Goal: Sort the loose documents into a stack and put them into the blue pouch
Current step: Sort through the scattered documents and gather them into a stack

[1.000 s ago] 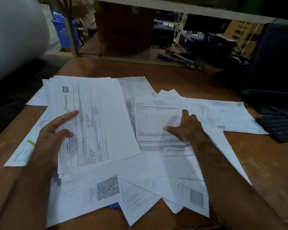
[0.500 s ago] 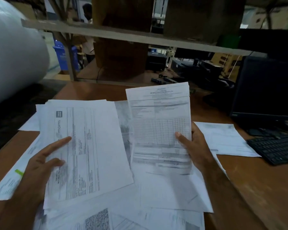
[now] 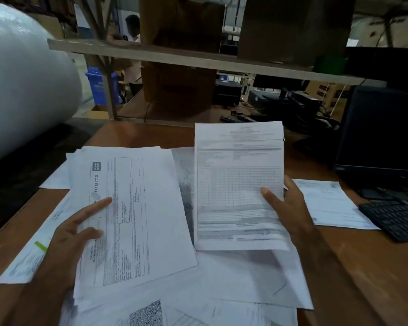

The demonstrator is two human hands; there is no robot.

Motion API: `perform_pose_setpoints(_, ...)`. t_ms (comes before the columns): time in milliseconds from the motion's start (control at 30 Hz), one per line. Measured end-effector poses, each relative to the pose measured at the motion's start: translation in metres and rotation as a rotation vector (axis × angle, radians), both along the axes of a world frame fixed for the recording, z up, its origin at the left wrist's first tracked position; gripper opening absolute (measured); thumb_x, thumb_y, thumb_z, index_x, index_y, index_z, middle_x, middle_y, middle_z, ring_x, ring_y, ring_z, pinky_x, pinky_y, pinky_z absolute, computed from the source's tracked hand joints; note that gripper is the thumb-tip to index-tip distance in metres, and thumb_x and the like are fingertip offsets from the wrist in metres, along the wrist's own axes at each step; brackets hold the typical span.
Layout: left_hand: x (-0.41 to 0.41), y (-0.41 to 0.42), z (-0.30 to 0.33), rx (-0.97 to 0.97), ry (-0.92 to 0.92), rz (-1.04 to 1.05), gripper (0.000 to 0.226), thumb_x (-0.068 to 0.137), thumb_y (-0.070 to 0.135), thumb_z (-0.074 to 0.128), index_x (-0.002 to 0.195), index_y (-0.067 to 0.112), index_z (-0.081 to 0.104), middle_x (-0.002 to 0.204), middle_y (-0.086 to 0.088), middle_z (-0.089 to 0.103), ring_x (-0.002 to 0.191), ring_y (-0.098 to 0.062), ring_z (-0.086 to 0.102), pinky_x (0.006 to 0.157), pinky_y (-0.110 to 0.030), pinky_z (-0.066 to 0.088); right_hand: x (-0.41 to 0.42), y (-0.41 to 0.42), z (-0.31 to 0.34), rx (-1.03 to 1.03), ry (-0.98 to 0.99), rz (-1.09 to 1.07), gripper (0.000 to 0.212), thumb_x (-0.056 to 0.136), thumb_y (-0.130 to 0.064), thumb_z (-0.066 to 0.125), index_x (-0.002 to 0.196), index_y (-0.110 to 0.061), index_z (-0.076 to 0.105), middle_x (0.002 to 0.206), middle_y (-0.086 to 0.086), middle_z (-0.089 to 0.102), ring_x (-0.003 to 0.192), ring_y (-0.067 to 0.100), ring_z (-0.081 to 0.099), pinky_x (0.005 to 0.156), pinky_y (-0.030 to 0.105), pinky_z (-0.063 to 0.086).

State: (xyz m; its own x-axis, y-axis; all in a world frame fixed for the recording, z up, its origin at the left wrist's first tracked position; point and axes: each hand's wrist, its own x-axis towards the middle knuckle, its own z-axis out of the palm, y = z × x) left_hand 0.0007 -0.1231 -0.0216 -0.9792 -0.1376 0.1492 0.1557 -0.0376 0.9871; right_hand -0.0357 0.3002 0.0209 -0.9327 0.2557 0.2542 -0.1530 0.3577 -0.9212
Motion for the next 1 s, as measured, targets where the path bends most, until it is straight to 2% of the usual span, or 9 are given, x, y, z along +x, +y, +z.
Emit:
perform_pose_setpoints(133,-0.002,0.0,-0.001,0.01,-0.022,0.008,0.065,0.083,-0.023,0.05,0.129,0.019,0.069,0.14,0.008,0.063,0.127,-0.006,0.059,0.09,-0.022,0.057,-0.001,0.002,0.008,-0.177,0.061,0.087,0.08,0.091,-0.009,0.072,0.156,-0.031,0.03,0.126,-0.022,0.064,0.11,0.003,0.068,0.084,0.024,0.059)
perform_pose_setpoints(200,0.0,0.001,0.001,0.017,-0.046,0.01,0.065,0.085,-0.023,0.05,0.131,0.019,0.068,0.139,0.01,0.063,0.126,-0.01,0.061,0.086,-0.023,0.06,-0.003,-0.006,0.007,-0.209,0.069,0.163,0.091,0.093,-0.004,0.067,0.16,-0.039,0.016,0.128,-0.037,0.059,0.113,-0.008,0.064,0.084,0.018,0.057)
perform_pose_setpoints(267,0.001,0.003,0.001,0.033,-0.05,-0.003,0.065,0.086,-0.023,0.048,0.133,0.017,0.067,0.138,0.012,0.064,0.121,-0.008,0.064,0.079,-0.019,0.06,-0.001,-0.025,0.006,-0.109,0.056,0.244,0.081,0.096,-0.005,0.063,0.158,-0.037,0.022,0.123,-0.053,0.05,0.112,-0.021,0.056,0.085,0.009,0.052)
perform_pose_setpoints(367,0.001,0.002,0.0,0.081,-0.032,-0.017,0.063,0.088,-0.019,0.05,0.135,0.02,0.066,0.141,0.012,0.062,0.128,-0.012,0.06,0.087,-0.024,0.06,-0.003,-0.059,-0.009,0.095,-0.034,0.322,0.056,0.1,-0.002,0.06,0.147,-0.032,0.051,0.139,-0.032,0.055,0.13,-0.013,0.049,0.113,0.019,0.04)
perform_pose_setpoints(467,0.001,0.002,-0.002,-0.015,-0.006,-0.006,0.044,0.1,0.012,0.056,0.141,0.03,0.06,0.145,0.019,0.056,0.134,-0.006,0.053,0.109,-0.039,0.048,-0.003,-0.091,-0.03,0.145,-0.109,0.4,0.05,0.1,-0.008,0.063,0.142,-0.034,0.057,0.145,-0.018,0.056,0.133,-0.005,0.05,0.118,0.028,0.038)
perform_pose_setpoints(633,-0.006,-0.012,-0.008,-0.43,-0.012,0.052,0.073,0.086,0.069,0.06,0.152,0.055,0.032,0.161,0.025,0.031,0.147,-0.014,0.036,0.119,-0.053,0.033,-0.004,-0.128,-0.038,0.19,-0.174,0.549,0.072,0.093,-0.03,0.074,0.154,-0.041,0.037,0.133,-0.038,0.046,0.108,-0.031,0.047,0.088,0.001,0.043)
perform_pose_setpoints(700,-0.009,-0.01,-0.01,-0.394,-0.032,0.039,0.081,0.085,0.055,0.073,0.152,0.057,0.028,0.158,0.029,0.031,0.143,-0.011,0.038,0.116,-0.052,0.037,-0.01,-0.143,-0.04,0.269,-0.116,0.55,0.079,0.092,-0.032,0.076,0.156,-0.039,0.032,0.141,-0.03,0.044,0.112,-0.031,0.044,0.094,0.002,0.042)
perform_pose_setpoints(867,-0.012,-0.011,-0.013,-0.34,0.069,0.034,0.071,0.086,0.008,0.075,0.146,0.036,0.051,0.15,0.026,0.046,0.138,0.006,0.041,0.118,-0.041,0.033,-0.024,-0.158,-0.042,0.479,-0.005,0.422,0.084,0.092,-0.058,0.064,0.16,-0.042,0.016,0.163,-0.01,0.031,0.146,0.011,0.036,0.116,0.042,0.037)
perform_pose_setpoints(1000,-0.012,-0.014,-0.009,-0.193,0.004,0.064,0.058,0.085,-0.019,0.054,0.124,0.019,0.071,0.134,0.015,0.065,0.124,0.004,0.056,0.1,-0.024,0.048,-0.034,-0.108,-0.038,1.036,-0.33,0.223,0.088,0.084,-0.087,0.041,0.157,-0.045,0.016,0.171,-0.004,0.005,0.156,0.031,0.013,0.118,0.063,0.018)
